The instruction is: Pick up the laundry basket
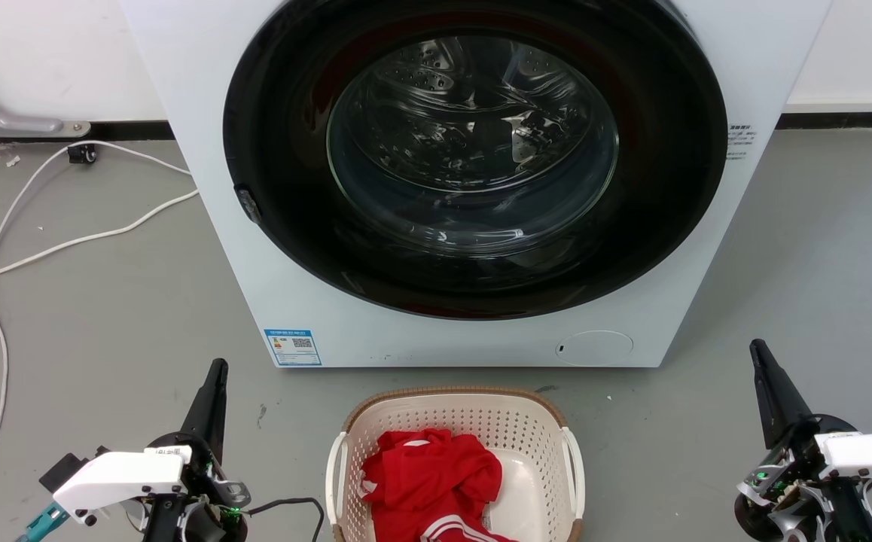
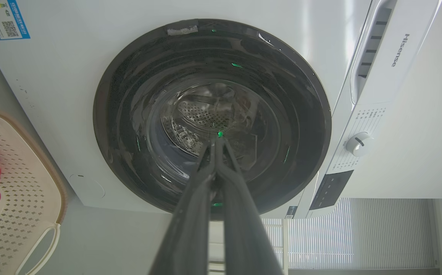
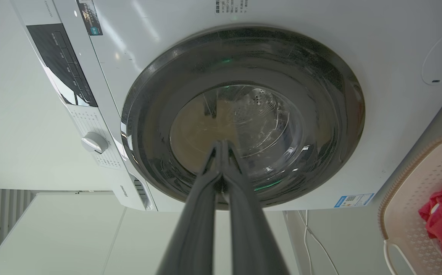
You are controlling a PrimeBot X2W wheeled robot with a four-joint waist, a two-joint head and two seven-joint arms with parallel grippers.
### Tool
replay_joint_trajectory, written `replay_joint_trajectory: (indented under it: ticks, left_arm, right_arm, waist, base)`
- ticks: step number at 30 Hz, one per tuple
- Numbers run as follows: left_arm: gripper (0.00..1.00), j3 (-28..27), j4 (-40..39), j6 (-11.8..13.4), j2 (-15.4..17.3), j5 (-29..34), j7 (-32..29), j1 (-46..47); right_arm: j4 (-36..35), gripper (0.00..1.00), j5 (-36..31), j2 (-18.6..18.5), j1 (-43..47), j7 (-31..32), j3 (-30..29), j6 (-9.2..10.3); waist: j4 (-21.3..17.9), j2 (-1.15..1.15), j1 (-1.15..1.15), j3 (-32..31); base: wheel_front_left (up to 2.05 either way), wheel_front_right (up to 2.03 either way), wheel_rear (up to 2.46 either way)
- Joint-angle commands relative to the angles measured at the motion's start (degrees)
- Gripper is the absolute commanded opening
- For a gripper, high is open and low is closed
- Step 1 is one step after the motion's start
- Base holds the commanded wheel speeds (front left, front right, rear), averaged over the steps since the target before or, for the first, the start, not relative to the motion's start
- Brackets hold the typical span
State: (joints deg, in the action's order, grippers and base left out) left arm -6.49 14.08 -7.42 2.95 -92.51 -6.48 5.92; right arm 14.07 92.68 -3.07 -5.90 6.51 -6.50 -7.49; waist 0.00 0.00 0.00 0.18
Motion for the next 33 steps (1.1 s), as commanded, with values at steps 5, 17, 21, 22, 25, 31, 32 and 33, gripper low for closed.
replay_joint_trajectory:
  ticks: [5,17,21,22,25,31,32,33]
  left_arm:
    - [0.0,-0.2,0.1,-0.2,-0.1,0.2,-0.2,0.6]
    - [0.0,-0.2,0.1,-0.2,-0.1,0.2,-0.2,0.6]
    - [0.0,-0.2,0.1,-0.2,-0.1,0.2,-0.2,0.6]
    - [0.0,-0.2,0.1,-0.2,-0.1,0.2,-0.2,0.6]
    - [1.0,0.0,0.0,0.0,0.0,0.0,0.0,0.0]
    - [1.0,0.3,2.1,0.1,-0.3,0.0,0.2,-1.9]
    - [1.0,0.9,0.9,0.1,-0.3,0.4,1.4,-2.3]
    - [1.0,0.9,0.9,0.1,-0.3,0.4,1.4,-2.3]
  right_arm:
    - [0.1,0.0,-0.4,0.2,-0.7,0.1,-0.1,0.0]
    - [0.1,0.0,-0.4,0.2,-0.7,0.2,-0.1,0.0]
    - [0.1,0.0,-0.4,0.2,-0.7,0.2,-0.1,0.0]
    - [0.1,0.0,-0.4,0.2,-0.7,0.2,-0.1,0.0]
    - [0.0,1.0,-0.1,0.0,0.0,0.0,0.0,0.0]
    - [2.0,1.0,-0.2,0.2,2.0,-0.1,0.2,0.01]
    - [1.0,1.0,-0.6,0.2,2.3,-1.3,1.3,0.01]
    - [1.0,1.0,-0.6,0.2,2.3,-1.3,1.3,0.01]
  waist:
    - [0.0,0.0,0.0,0.0]
    - [0.0,0.0,0.0,0.0]
    - [0.0,0.0,0.0,0.0]
    - [0.0,0.0,0.0,0.0]
    - [0.0,0.0,0.0,0.0]
    - [0.0,0.0,0.0,0.0]
    - [0.0,0.0,0.0,0.0]
    - [0.0,0.0,0.0,0.0]
  base:
    - [0.0,0.0,0.0]
    - [0.0,0.0,0.0]
    - [0.0,0.0,0.0]
    - [0.0,0.0,0.0]
    - [0.0,0.0,0.0]
    - [0.0,0.0,0.0]
    - [0.0,0.0,0.0]
    - [0.0,0.0,0.0]
